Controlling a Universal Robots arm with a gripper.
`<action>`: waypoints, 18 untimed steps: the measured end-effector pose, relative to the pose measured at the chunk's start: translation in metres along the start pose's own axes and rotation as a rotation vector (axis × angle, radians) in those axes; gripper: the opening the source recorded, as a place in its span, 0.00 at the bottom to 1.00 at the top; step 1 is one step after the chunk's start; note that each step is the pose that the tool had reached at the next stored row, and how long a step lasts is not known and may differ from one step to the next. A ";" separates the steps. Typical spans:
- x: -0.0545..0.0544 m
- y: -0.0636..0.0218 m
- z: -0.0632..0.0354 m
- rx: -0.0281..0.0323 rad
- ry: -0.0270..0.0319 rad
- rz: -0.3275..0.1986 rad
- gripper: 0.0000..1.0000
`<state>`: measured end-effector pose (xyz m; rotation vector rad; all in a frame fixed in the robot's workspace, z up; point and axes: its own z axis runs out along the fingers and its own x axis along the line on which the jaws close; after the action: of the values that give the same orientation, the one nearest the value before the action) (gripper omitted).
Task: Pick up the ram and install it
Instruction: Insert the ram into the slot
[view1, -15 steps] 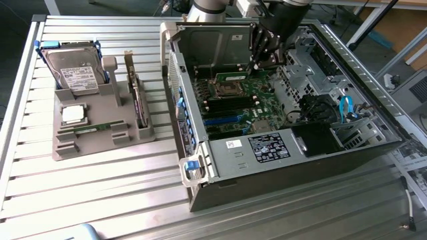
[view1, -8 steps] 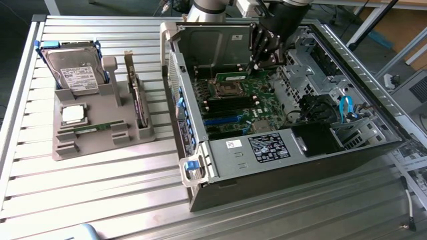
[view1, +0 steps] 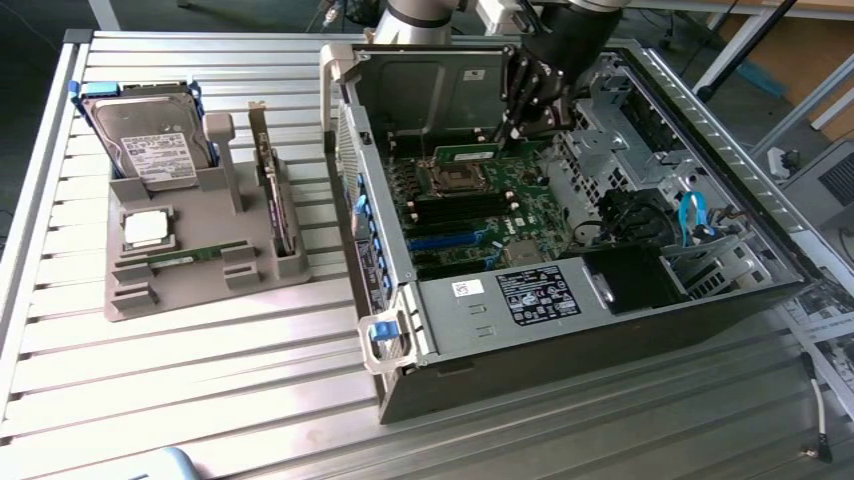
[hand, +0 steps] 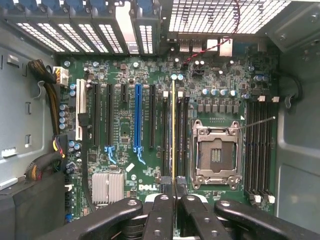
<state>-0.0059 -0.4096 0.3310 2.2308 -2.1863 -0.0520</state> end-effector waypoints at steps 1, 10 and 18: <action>0.000 -0.0004 0.0000 0.0000 0.0000 0.000 0.12; 0.000 -0.0006 0.0026 0.0000 0.0000 0.000 0.12; 0.000 -0.0008 0.0082 0.0000 0.0000 0.000 0.12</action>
<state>-0.0054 -0.4095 0.3228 2.2308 -2.1863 -0.0520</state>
